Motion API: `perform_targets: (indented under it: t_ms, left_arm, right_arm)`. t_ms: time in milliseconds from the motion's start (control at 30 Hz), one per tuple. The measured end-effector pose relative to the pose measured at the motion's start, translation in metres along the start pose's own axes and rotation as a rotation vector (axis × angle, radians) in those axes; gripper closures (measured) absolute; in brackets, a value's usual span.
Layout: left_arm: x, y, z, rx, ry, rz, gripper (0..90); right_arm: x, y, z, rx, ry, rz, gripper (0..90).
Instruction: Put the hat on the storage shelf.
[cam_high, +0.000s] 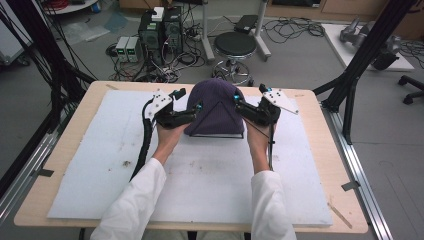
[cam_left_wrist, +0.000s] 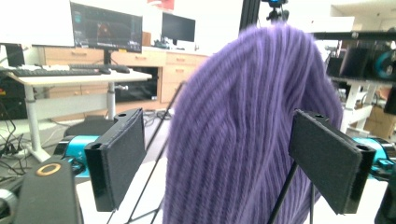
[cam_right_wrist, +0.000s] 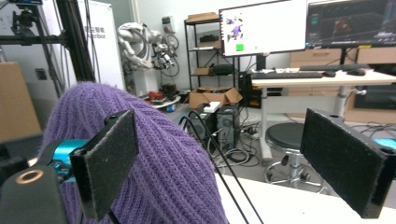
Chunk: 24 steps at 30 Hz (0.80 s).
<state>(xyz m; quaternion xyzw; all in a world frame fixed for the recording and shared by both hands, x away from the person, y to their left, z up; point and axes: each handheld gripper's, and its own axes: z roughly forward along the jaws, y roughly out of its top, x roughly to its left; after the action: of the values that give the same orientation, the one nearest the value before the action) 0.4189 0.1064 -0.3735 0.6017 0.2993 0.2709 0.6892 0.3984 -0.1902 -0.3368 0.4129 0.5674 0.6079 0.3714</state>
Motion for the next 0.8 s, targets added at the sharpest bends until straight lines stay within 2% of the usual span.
perform_targets:
  t_ms: [100,233,333,467,600,700,800]
  left_arm:
    - [0.001,0.009,-0.008,-0.036,0.007,0.006,18.2]
    - [0.002,0.023,-0.021,-0.113,0.01,0.009,17.5]
    - [0.001,0.031,-0.033,-0.157,0.017,0.028,17.4]
    - [0.003,0.041,-0.051,-0.195,0.029,0.052,17.4]
    - [0.009,0.049,-0.069,-0.227,0.042,0.063,17.4]
    - [0.011,0.052,-0.082,-0.238,0.056,0.082,17.4]
    - [0.016,0.053,-0.096,-0.254,0.073,0.082,17.4]
  right_arm:
    - [0.001,0.002,-0.006,-0.034,-0.014,0.003,10.7]
    - [0.001,0.007,-0.017,-0.092,-0.035,0.01,10.7]
    - [0.0,0.01,-0.029,-0.137,-0.046,0.008,10.8]
    - [-0.001,0.012,-0.044,-0.172,-0.053,-0.011,10.8]
    - [-0.007,0.018,-0.059,-0.211,-0.06,-0.009,10.8]
    - [-0.011,0.021,-0.069,-0.218,-0.058,-0.006,10.8]
    - [-0.011,0.021,-0.078,-0.213,-0.056,-0.04,10.8]
